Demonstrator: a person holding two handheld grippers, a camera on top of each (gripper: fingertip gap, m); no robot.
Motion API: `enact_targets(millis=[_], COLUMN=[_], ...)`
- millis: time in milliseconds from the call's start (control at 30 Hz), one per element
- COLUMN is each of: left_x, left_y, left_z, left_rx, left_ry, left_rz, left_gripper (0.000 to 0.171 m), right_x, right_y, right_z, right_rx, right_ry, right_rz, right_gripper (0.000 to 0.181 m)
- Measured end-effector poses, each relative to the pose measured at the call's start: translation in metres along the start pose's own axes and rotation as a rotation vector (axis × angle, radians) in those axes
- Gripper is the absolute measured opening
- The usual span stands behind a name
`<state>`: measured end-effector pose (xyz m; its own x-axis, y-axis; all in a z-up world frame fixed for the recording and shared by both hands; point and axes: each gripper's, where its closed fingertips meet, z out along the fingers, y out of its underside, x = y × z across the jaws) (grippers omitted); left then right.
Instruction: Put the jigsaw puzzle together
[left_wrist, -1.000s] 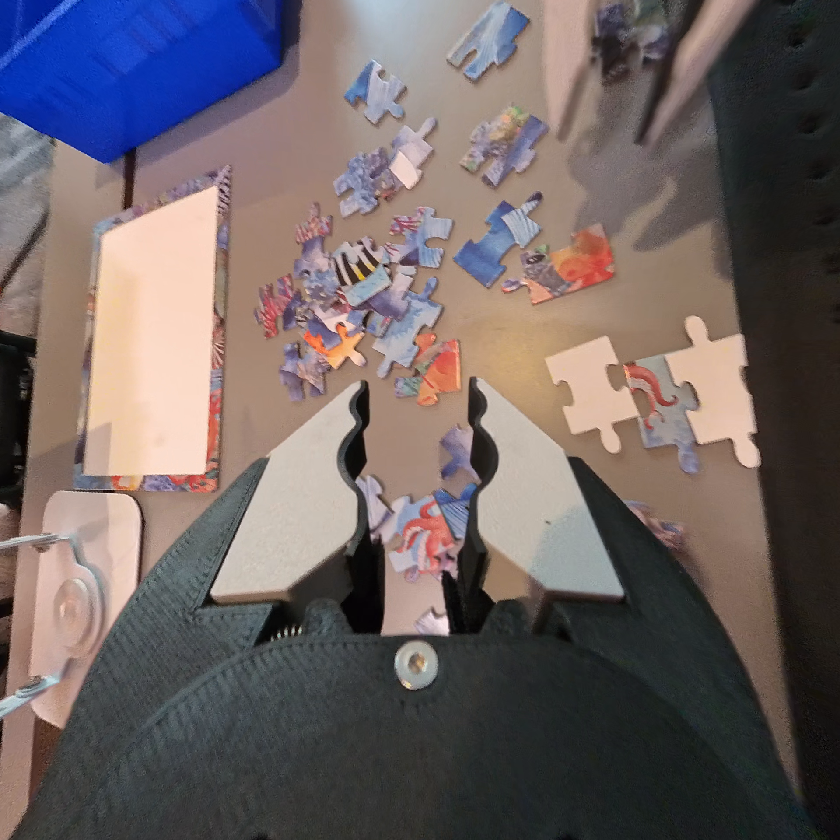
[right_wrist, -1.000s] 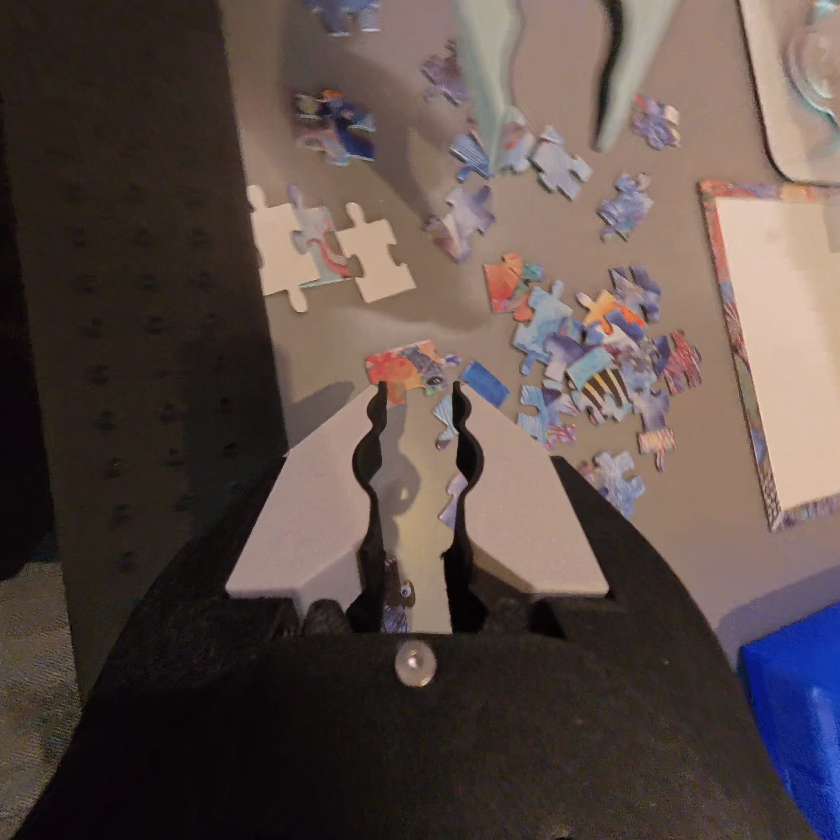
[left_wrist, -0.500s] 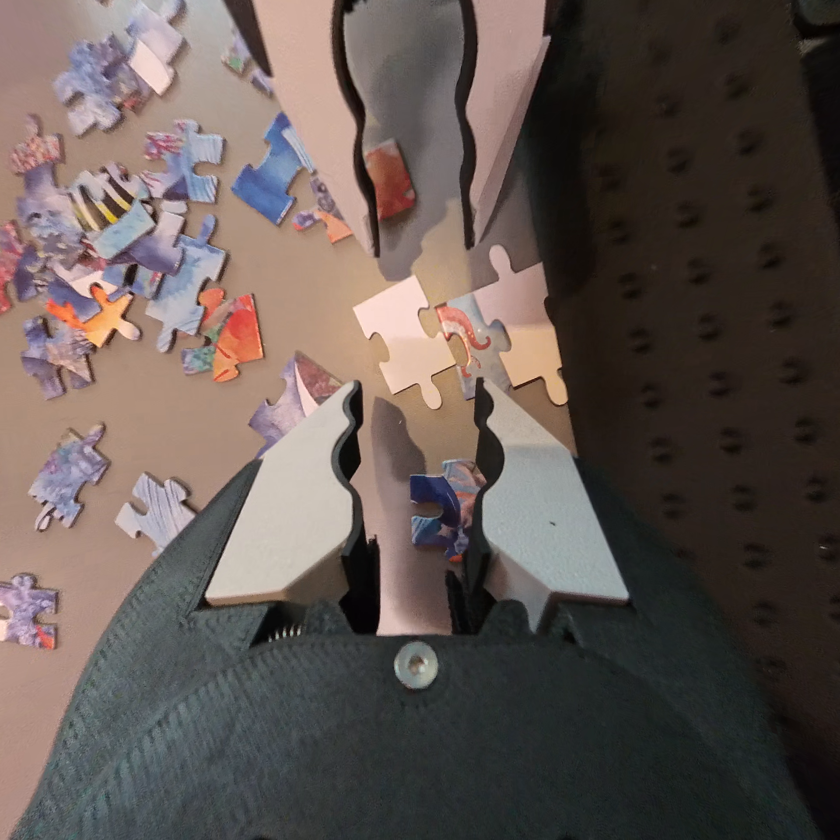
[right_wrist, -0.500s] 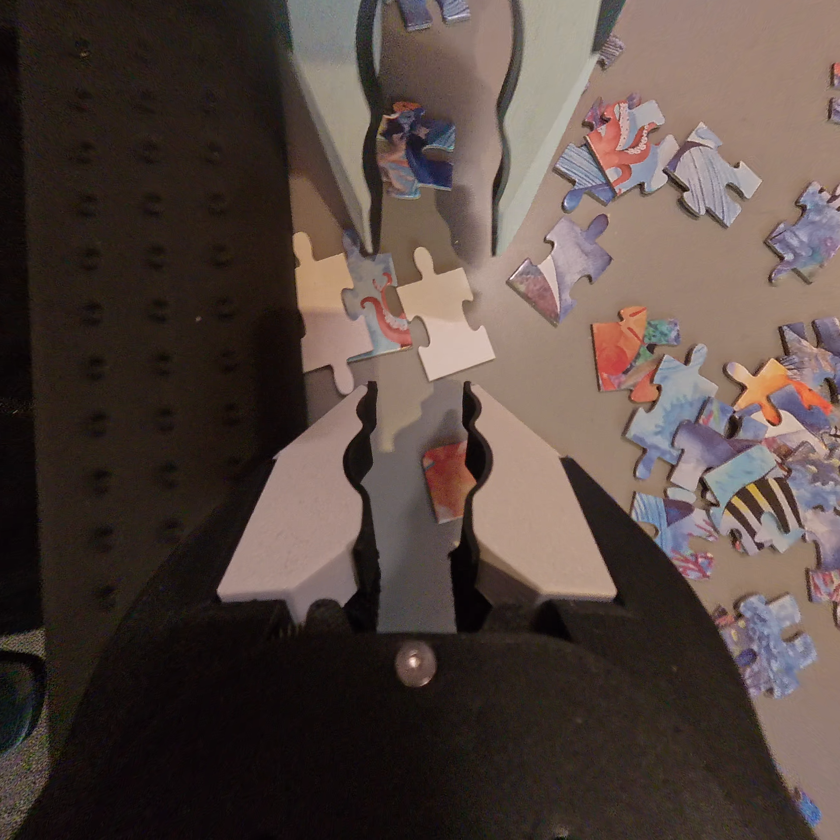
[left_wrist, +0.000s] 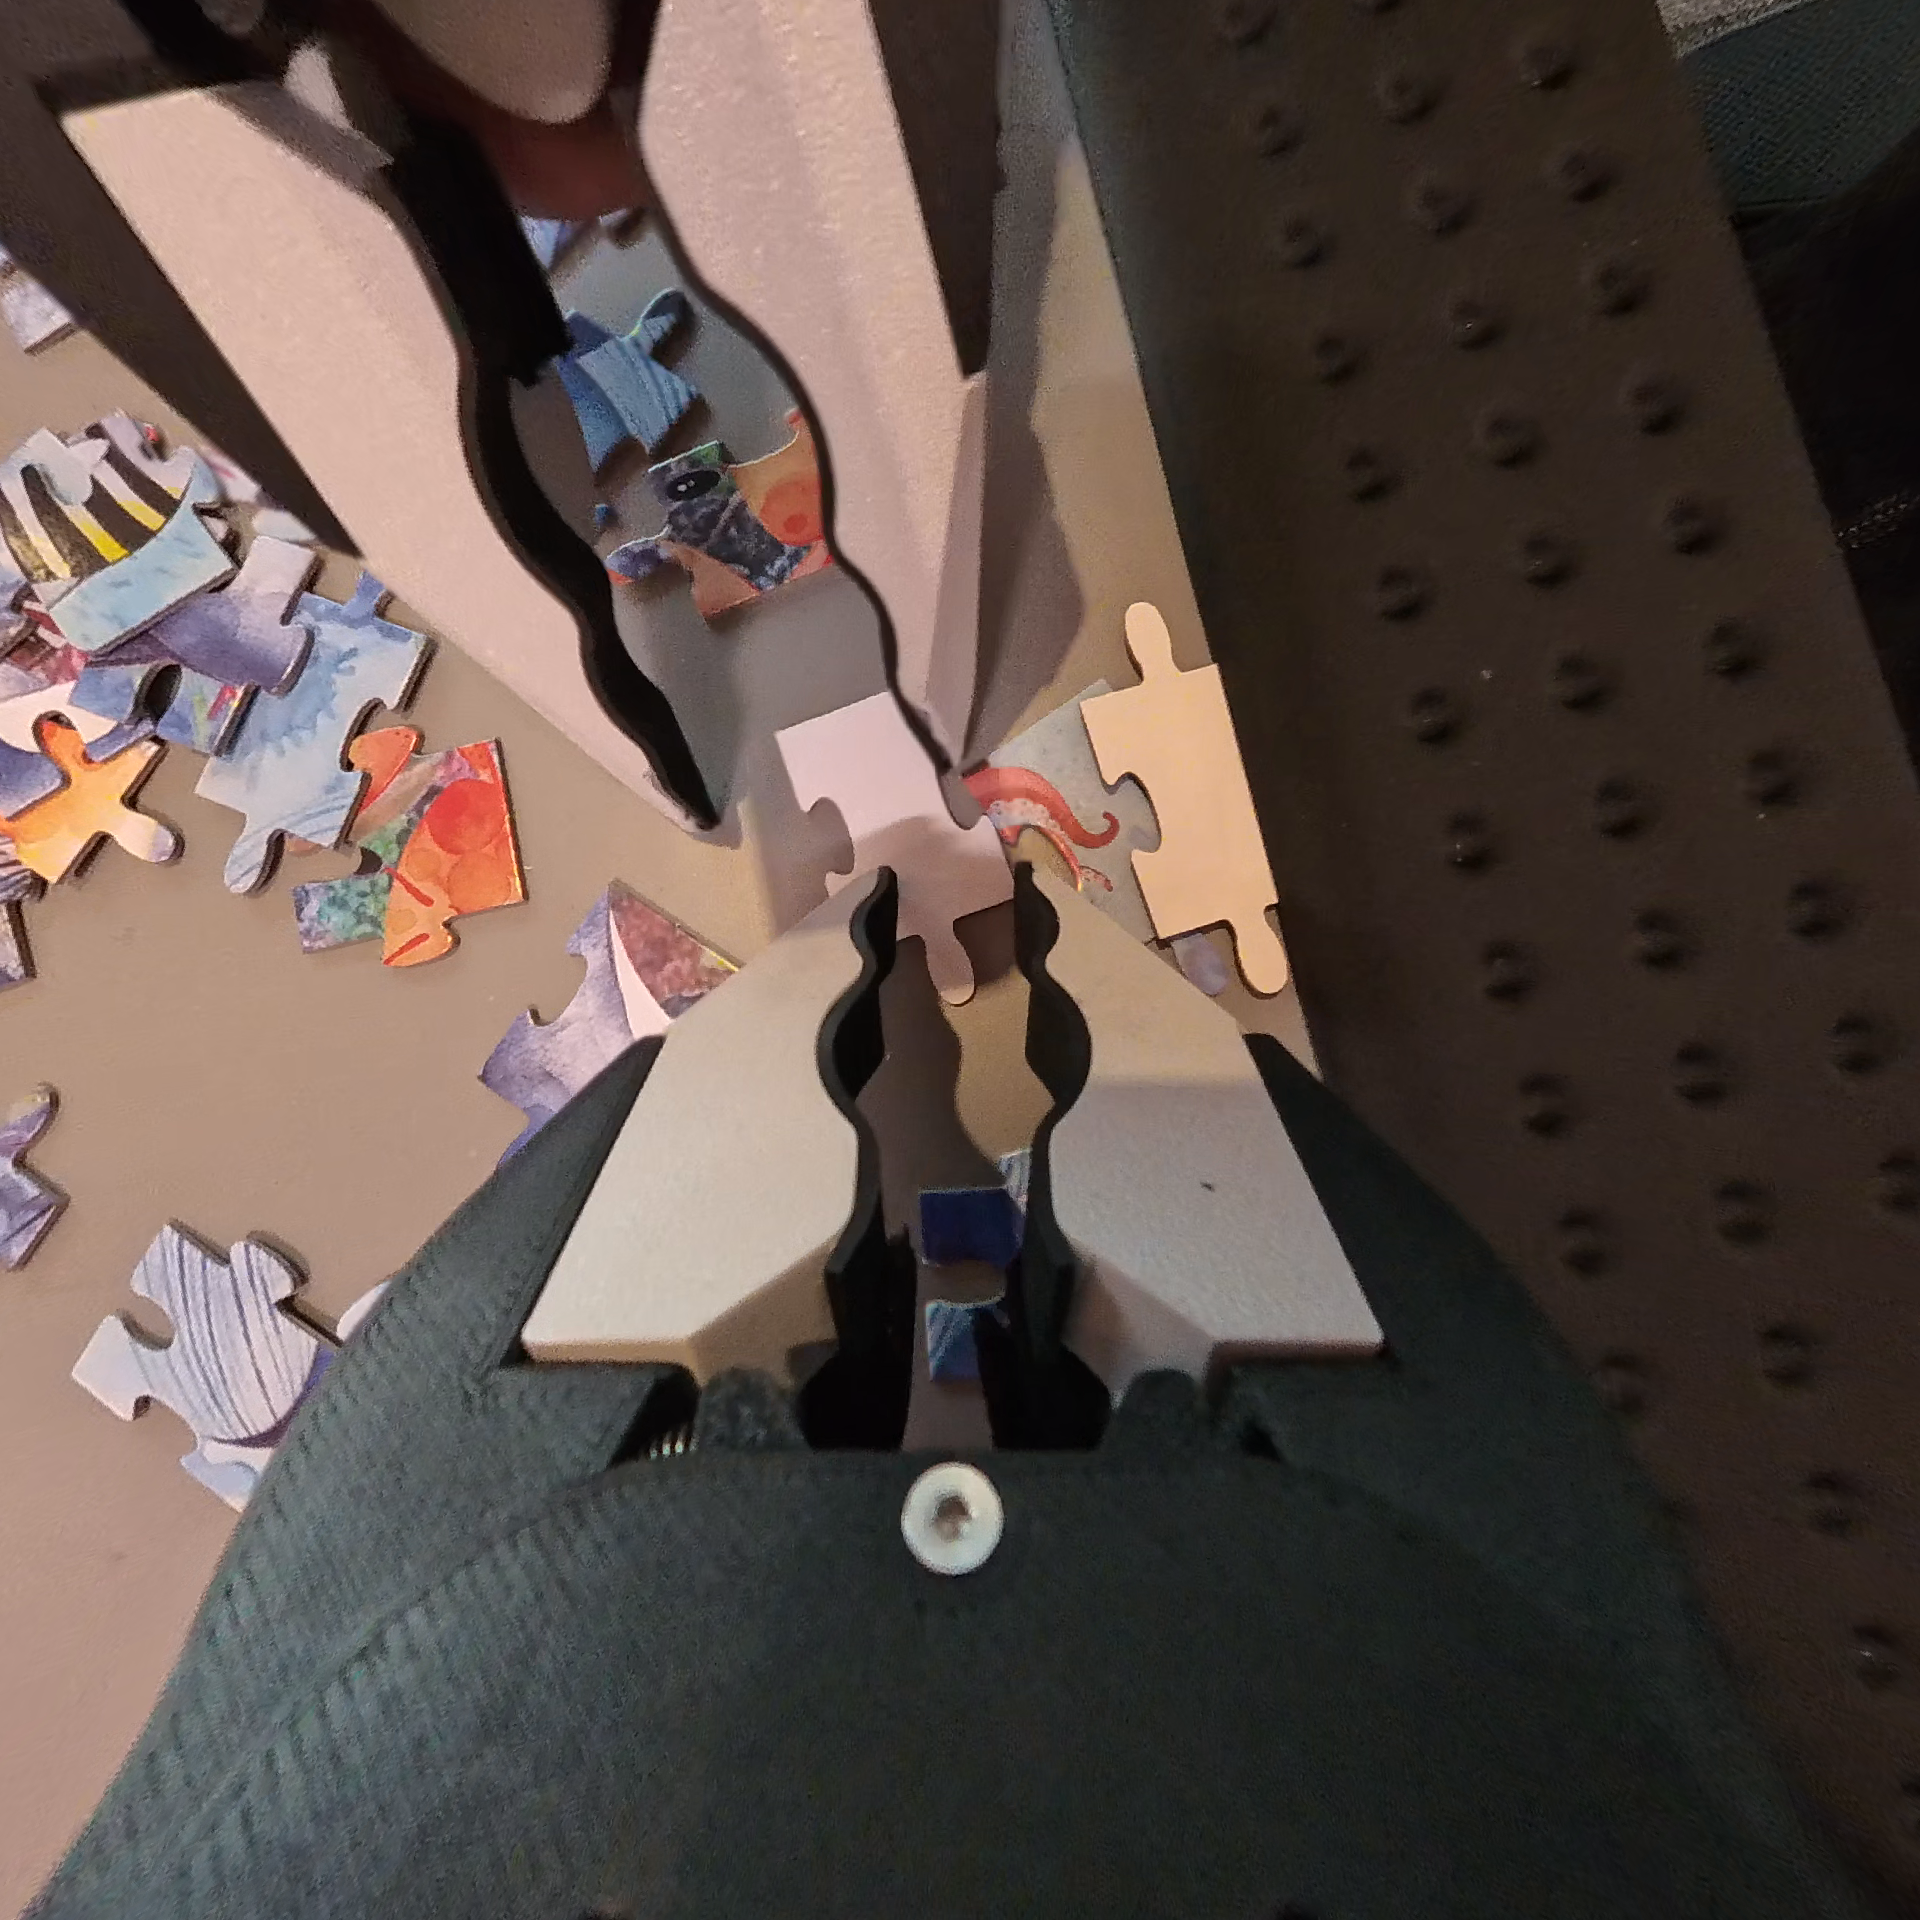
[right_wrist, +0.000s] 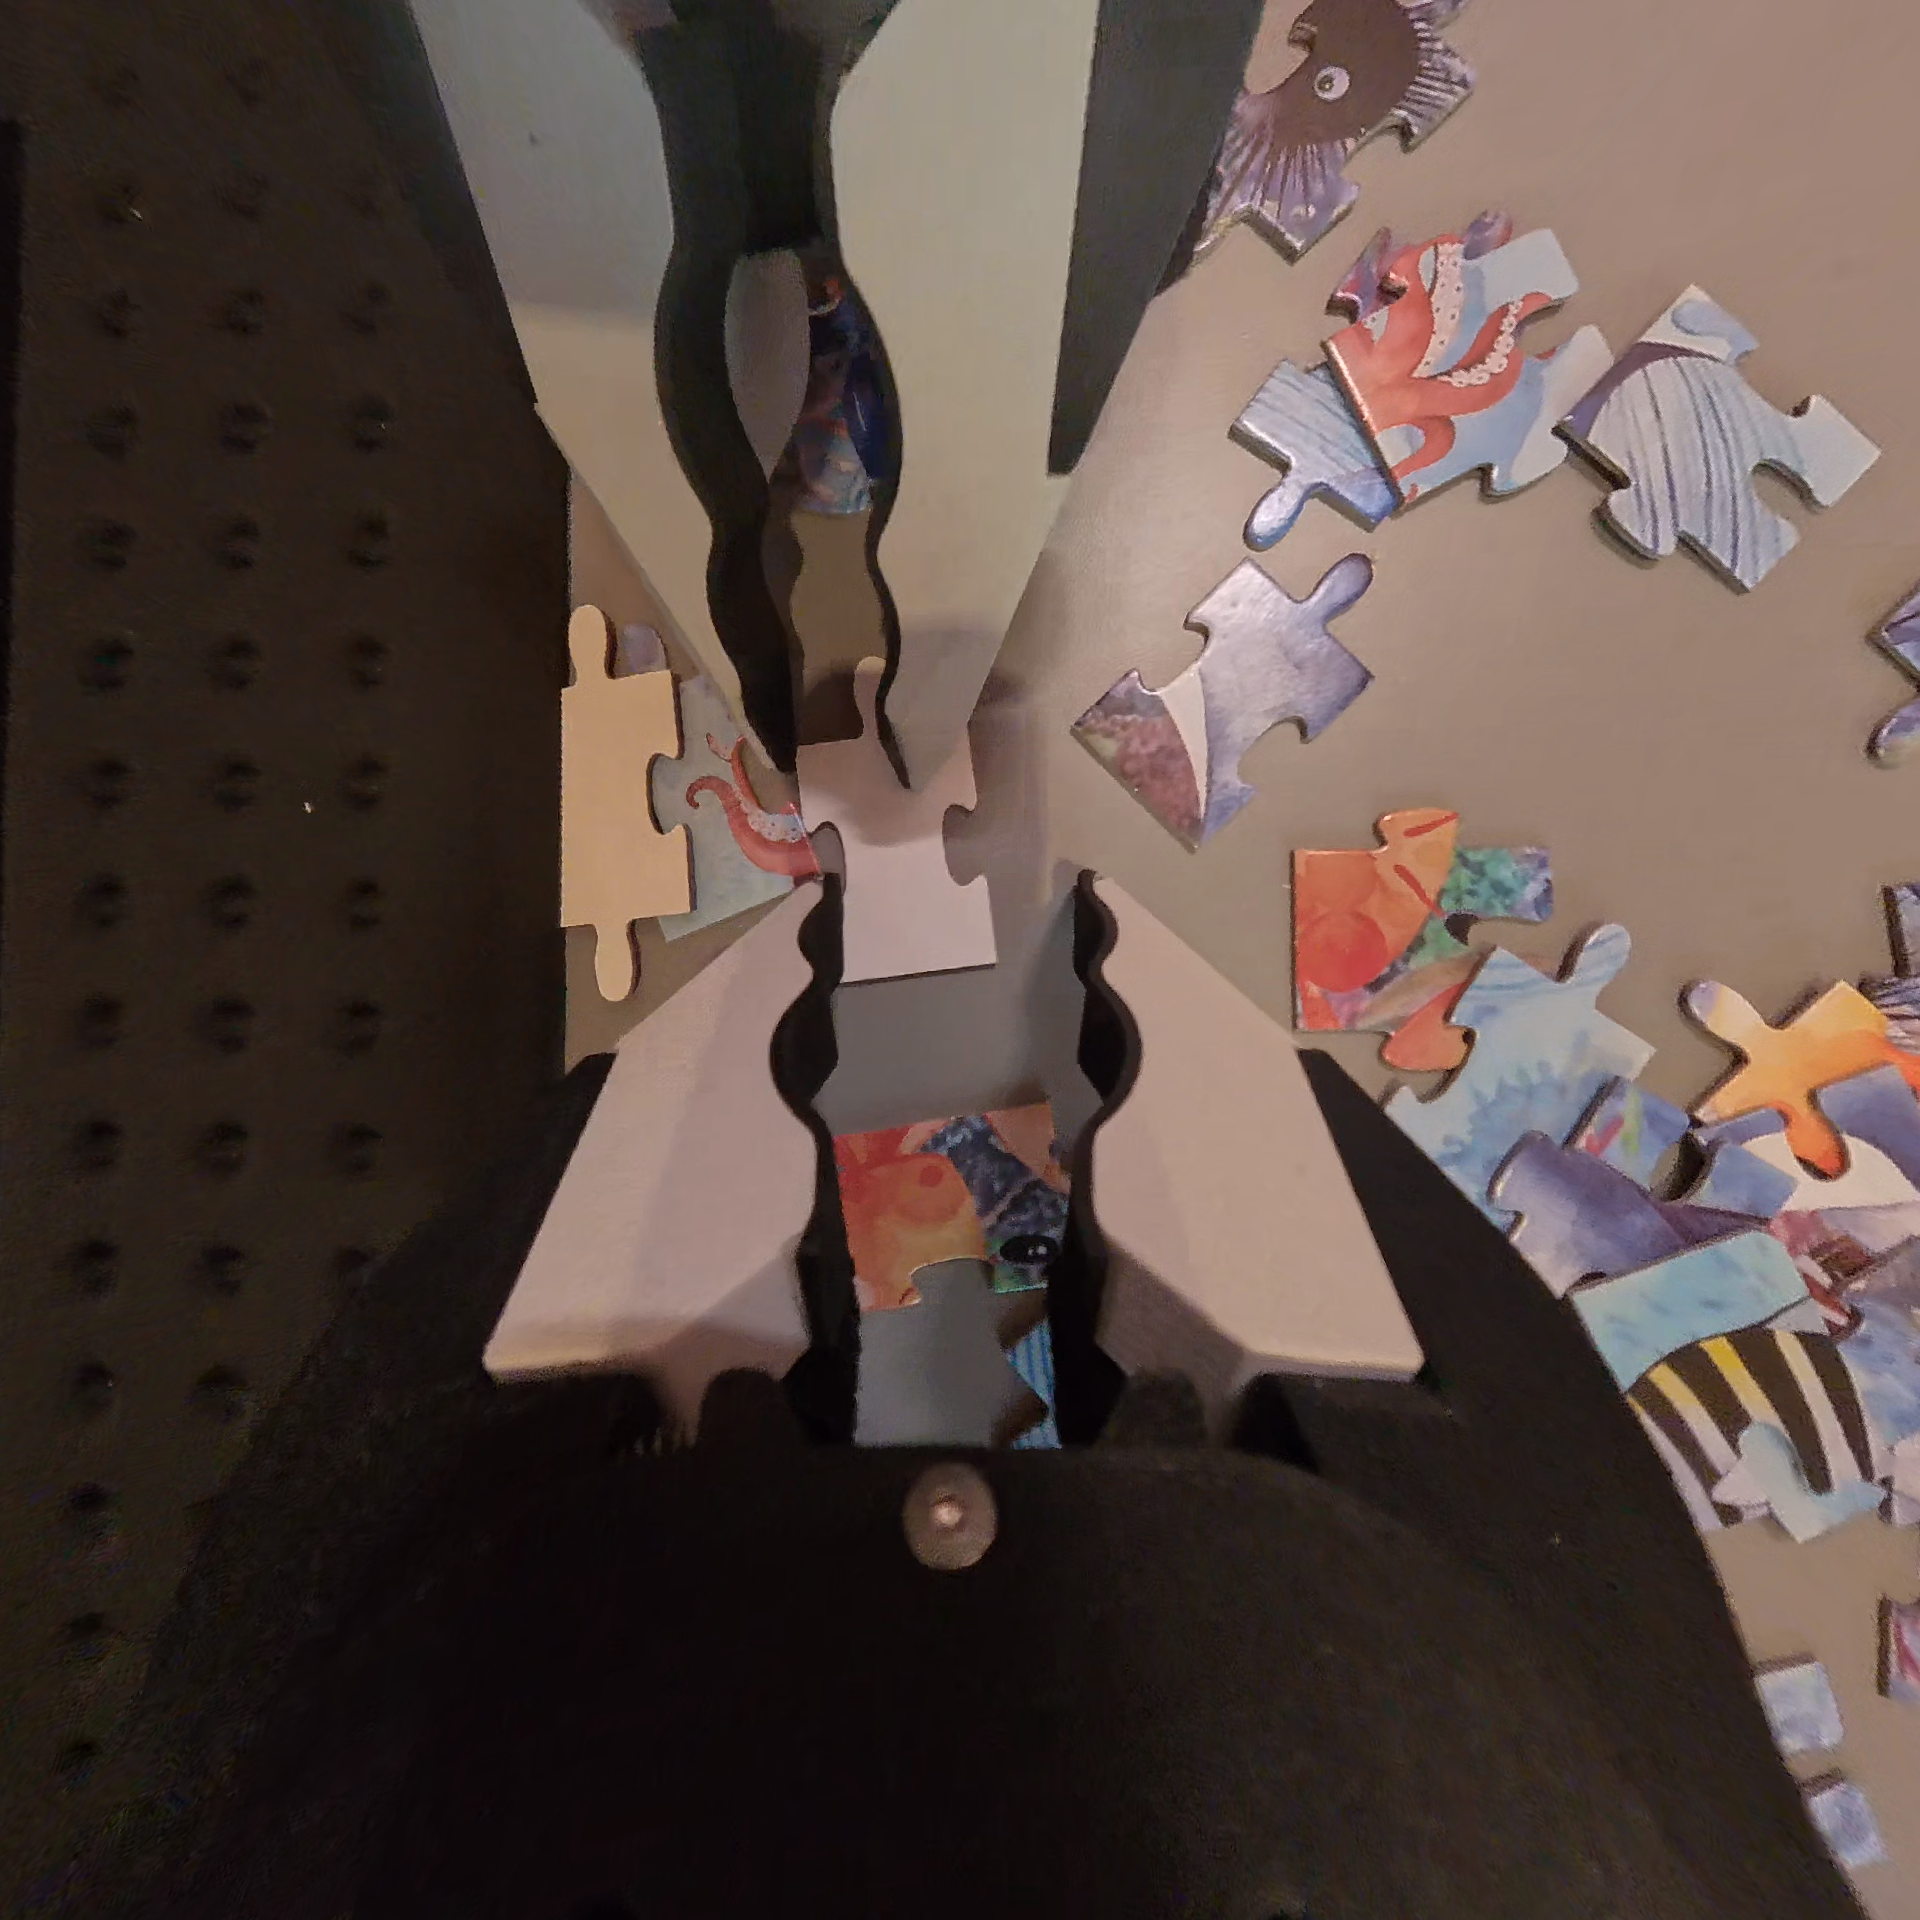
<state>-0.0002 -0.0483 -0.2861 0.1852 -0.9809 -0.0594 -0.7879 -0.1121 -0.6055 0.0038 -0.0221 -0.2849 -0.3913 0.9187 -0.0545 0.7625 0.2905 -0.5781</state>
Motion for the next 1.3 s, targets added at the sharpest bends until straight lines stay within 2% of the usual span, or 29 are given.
enact_targets(millis=[67, 133, 333, 400, 467, 567, 633, 700, 800, 967, 1033, 1133, 1300], left_x=[0.000, -0.002, -0.013, -0.014, -0.014, -0.015, -0.015, -0.017, -0.018, -0.030, -0.032, -0.038, -0.047], left_y=[0.000, 0.001, 0.006, 0.007, 0.007, 0.006, 0.006, 0.005, 0.005, 0.006, 0.003, 0.002, -0.006], left_z=[0.000, 0.000, -0.005, -0.005, -0.005, -0.004, -0.003, -0.002, -0.002, -0.004, -0.003, -0.004, -0.016], left_rx=[0.007, 0.010, 0.000, 0.004, 0.003, -0.002, 0.000, 0.005, 0.006, 0.007, 0.024, 0.049, 0.157], left_ry=[0.008, -0.006, -0.066, -0.062, -0.058, -0.064, -0.063, -0.069, -0.075, -0.127, -0.110, -0.097, -0.070], left_rz=[-0.008, -0.001, -0.022, -0.042, -0.050, -0.057, -0.068, -0.083, -0.093, -0.107, -0.132, -0.174, -0.271], left_gripper=[0.021, 0.021, 0.037, 0.042, 0.040, 0.032, 0.026, 0.020, 0.022, 0.047, 0.054, 0.055, 0.041], right_x=[0.001, -0.001, 0.002, 0.002, -0.002, -0.011, -0.010, -0.008, -0.005, -0.003, 0.001, 0.012, 0.022], right_y=[0.000, 0.000, 0.003, 0.003, 0.003, 0.002, 0.006, 0.008, 0.008, 0.007, 0.007, 0.006, -0.004], right_z=[-0.001, 0.000, -0.003, -0.004, -0.006, -0.010, -0.006, -0.005, -0.005, -0.005, -0.006, -0.011, -0.022], right_rx=[-0.006, -0.002, 0.047, 0.048, 0.041, 0.033, 0.009, -0.003, -0.002, 0.001, -0.010, -0.044, -0.069], right_ry=[-0.020, -0.037, -0.023, -0.006, -0.006, 0.001, 0.023, 0.045, 0.053, 0.083, 0.136, 0.273, 0.479], right_rz=[0.003, -0.007, 0.009, 0.003, 0.006, -0.019, -0.016, -0.013, 0.009, -0.025, -0.077, -0.187, -0.412], right_gripper=[0.038, 0.017, 0.000, 0.000, 0.028, 0.044, 0.042, 0.033, 0.032, 0.031, 0.031, 0.032, 0.031])
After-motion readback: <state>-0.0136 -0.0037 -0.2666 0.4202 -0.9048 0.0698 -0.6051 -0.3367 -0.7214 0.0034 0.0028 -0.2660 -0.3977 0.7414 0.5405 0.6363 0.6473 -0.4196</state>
